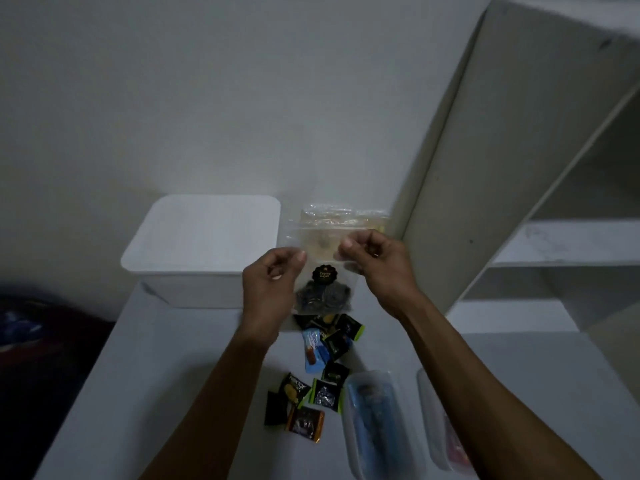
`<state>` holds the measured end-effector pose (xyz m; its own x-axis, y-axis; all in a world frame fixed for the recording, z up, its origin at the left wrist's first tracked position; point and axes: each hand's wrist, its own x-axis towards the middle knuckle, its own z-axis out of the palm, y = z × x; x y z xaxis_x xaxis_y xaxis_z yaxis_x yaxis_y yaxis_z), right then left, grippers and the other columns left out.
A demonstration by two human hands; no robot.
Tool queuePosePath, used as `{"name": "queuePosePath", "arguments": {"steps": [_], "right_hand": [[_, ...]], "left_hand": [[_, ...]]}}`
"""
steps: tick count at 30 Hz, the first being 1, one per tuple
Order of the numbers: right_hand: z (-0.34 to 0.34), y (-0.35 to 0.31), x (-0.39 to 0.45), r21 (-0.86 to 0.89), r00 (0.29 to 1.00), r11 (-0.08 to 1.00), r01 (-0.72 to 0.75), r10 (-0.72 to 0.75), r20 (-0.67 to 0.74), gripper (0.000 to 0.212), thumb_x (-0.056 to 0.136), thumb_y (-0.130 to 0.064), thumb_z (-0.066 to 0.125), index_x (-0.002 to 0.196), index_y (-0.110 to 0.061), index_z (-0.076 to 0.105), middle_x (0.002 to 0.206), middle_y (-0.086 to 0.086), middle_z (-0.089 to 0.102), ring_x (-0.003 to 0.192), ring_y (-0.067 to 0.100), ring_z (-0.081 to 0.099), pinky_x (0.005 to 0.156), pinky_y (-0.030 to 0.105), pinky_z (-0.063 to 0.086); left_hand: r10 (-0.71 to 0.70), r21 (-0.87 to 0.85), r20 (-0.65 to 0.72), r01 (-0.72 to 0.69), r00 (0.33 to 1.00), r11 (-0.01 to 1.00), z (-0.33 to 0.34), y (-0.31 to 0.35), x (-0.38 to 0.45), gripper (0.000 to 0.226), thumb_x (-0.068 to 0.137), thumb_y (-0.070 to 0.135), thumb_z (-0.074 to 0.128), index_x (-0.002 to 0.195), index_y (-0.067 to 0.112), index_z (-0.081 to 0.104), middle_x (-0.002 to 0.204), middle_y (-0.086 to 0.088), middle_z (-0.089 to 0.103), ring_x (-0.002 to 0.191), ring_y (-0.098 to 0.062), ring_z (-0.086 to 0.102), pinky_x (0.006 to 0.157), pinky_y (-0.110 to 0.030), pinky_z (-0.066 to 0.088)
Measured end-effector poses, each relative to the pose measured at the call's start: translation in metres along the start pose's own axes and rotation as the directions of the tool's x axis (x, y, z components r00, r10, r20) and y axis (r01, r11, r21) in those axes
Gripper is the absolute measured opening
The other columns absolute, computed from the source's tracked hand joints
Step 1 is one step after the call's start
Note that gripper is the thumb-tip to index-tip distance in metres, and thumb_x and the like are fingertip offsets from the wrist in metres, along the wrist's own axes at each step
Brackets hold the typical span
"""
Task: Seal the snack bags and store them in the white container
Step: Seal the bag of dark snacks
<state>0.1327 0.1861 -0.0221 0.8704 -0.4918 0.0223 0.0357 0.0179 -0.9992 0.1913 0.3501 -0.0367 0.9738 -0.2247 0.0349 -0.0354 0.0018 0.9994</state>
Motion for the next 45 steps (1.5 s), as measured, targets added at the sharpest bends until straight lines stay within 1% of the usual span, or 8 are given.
{"name": "queuePosePath", "arguments": {"steps": [4,12,19,21,24,27,35,45], "right_hand": [[-0.004,-0.033,-0.011,0.020,0.997,0.997,0.070,-0.071,0.028,0.004,0.092,-0.011,0.068,0.089,-0.009,0.069,0.081,0.007,0.073,0.082,0.023,0.072,0.080,0.042,0.058],[-0.007,-0.077,-0.028,-0.058,0.986,0.991,0.124,-0.116,0.120,0.011,0.090,-0.014,0.069,0.094,-0.004,0.069,0.091,0.013,0.074,0.087,0.022,0.073,0.075,0.031,0.059],[-0.002,-0.120,-0.028,-0.448,0.943,0.842,0.301,-0.194,0.269,0.016,0.084,-0.025,0.078,0.092,-0.011,0.074,0.085,-0.004,0.073,0.076,0.002,0.067,0.052,0.007,0.043],[0.006,-0.132,-0.025,-0.553,0.918,0.745,0.372,-0.208,0.337,0.014,0.086,-0.029,0.075,0.091,-0.015,0.075,0.087,-0.006,0.073,0.081,0.005,0.068,0.055,0.008,0.045],[0.018,-0.141,-0.020,-0.667,0.891,0.599,0.444,-0.211,0.403,0.015,0.090,-0.031,0.070,0.095,-0.018,0.073,0.091,-0.005,0.073,0.086,0.009,0.068,0.074,0.021,0.053],[0.024,-0.145,-0.016,-0.711,0.885,0.534,0.458,-0.197,0.422,0.015,0.093,-0.030,0.067,0.099,-0.017,0.072,0.096,-0.003,0.072,0.089,0.012,0.066,0.081,0.030,0.054],[0.035,-0.138,-0.015,-0.764,0.884,0.444,0.468,-0.222,0.412,0.014,0.098,-0.031,0.059,0.098,-0.019,0.066,0.095,-0.002,0.070,0.085,0.018,0.063,0.079,0.043,0.055],[0.028,-0.140,-0.014,-0.746,0.890,0.488,0.454,-0.215,0.401,0.009,0.096,-0.028,0.062,0.096,-0.020,0.067,0.097,-0.007,0.069,0.088,0.012,0.061,0.080,0.037,0.053]], "left_hand": [[0.084,-0.005,0.012,-0.084,0.996,0.996,-0.008,0.038,0.000,0.004,0.085,0.024,0.073,0.084,0.020,0.073,0.075,0.012,0.069,0.071,0.000,0.059,0.071,-0.023,0.050],[0.207,-0.121,-0.017,-0.207,0.978,0.971,-0.014,0.083,-0.009,0.008,0.088,0.014,0.069,0.092,0.007,0.072,0.081,-0.005,0.070,0.073,-0.006,0.064,0.066,-0.014,0.049],[0.217,-0.070,0.008,-0.215,0.976,0.974,-0.013,0.086,-0.016,0.005,0.087,0.011,0.071,0.083,0.009,0.072,0.074,-0.001,0.070,0.069,-0.004,0.063,0.065,-0.012,0.049],[0.234,-0.057,0.007,-0.233,0.972,0.971,-0.012,0.090,-0.017,0.005,0.087,0.010,0.071,0.082,0.009,0.072,0.074,-0.001,0.070,0.070,-0.004,0.063,0.067,-0.011,0.049],[0.248,-0.063,-0.002,-0.248,0.969,0.967,-0.010,0.095,-0.019,0.006,0.087,0.008,0.070,0.082,0.010,0.072,0.076,-0.003,0.069,0.070,-0.003,0.063,0.067,-0.011,0.049],[0.270,-0.045,0.007,-0.270,0.963,0.962,-0.012,0.098,-0.018,0.006,0.087,0.010,0.070,0.083,0.013,0.073,0.077,-0.002,0.071,0.072,-0.005,0.064,0.069,-0.012,0.049],[0.290,-0.024,0.007,-0.290,0.957,0.957,-0.014,0.099,-0.016,0.009,0.088,0.016,0.071,0.080,0.021,0.073,0.074,0.006,0.072,0.075,-0.007,0.066,0.073,-0.014,0.052],[0.249,-0.057,0.002,-0.248,0.969,0.967,-0.022,0.098,-0.010,0.005,0.088,0.017,0.071,0.083,0.018,0.072,0.080,-0.003,0.072,0.078,-0.011,0.065,0.072,-0.017,0.052]]}}
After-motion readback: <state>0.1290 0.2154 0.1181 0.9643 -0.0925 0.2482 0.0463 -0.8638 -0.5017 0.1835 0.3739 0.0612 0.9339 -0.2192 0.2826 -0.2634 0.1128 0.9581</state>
